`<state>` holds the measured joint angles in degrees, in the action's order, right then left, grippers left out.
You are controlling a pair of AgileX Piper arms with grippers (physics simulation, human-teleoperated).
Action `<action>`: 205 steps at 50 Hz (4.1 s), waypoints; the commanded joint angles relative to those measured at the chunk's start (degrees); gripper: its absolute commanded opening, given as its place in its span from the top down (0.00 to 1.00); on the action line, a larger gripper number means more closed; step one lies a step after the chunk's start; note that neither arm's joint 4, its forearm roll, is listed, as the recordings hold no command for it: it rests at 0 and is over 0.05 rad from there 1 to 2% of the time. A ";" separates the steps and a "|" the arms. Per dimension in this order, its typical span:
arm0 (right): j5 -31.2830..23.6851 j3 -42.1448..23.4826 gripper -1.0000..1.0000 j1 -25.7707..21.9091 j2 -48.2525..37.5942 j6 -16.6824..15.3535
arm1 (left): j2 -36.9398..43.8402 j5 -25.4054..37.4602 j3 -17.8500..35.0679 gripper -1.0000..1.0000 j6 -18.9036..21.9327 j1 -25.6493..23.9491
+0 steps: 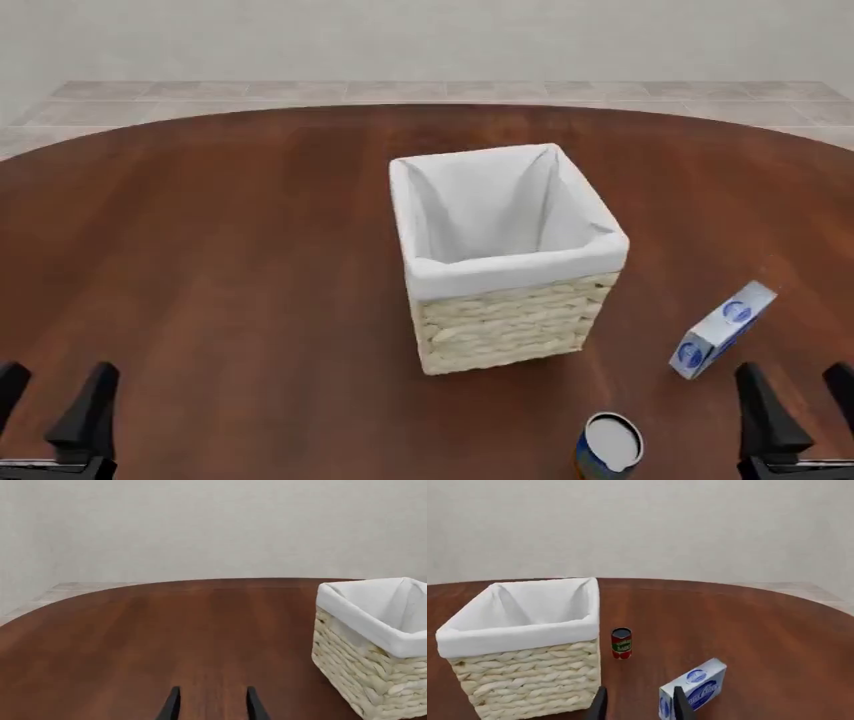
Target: Pick up the cream cheese box, and put it in the basket.
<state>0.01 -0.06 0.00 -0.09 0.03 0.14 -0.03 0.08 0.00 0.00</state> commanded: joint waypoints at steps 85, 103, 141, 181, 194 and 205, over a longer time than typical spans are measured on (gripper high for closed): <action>-38.81 -53.96 0.00 23.81 -72.22 0.07 | 0.29 -0.07 0.17 0.00 0.00 0.01; -32.03 -49.07 0.00 20.04 -75.70 7.59 | 0.28 -0.07 0.17 0.00 0.00 0.01; -21.19 -50.96 0.00 15.64 -86.08 11.45 | 0.28 -0.08 0.17 0.00 0.01 0.00; -11.49 -48.50 0.00 18.68 -96.10 8.81 | 0.30 -0.07 0.17 0.00 -0.01 0.00; -7.19 -46.54 0.00 18.78 -99.76 8.68 | 0.28 -0.07 0.17 0.00 0.01 0.02; -3.15 -44.64 0.00 17.72 -103.22 10.04 | 0.29 -0.07 0.17 0.00 -0.01 0.00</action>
<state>-5.97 -47.43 17.82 -98.84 8.35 0.43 -0.11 0.25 0.00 0.01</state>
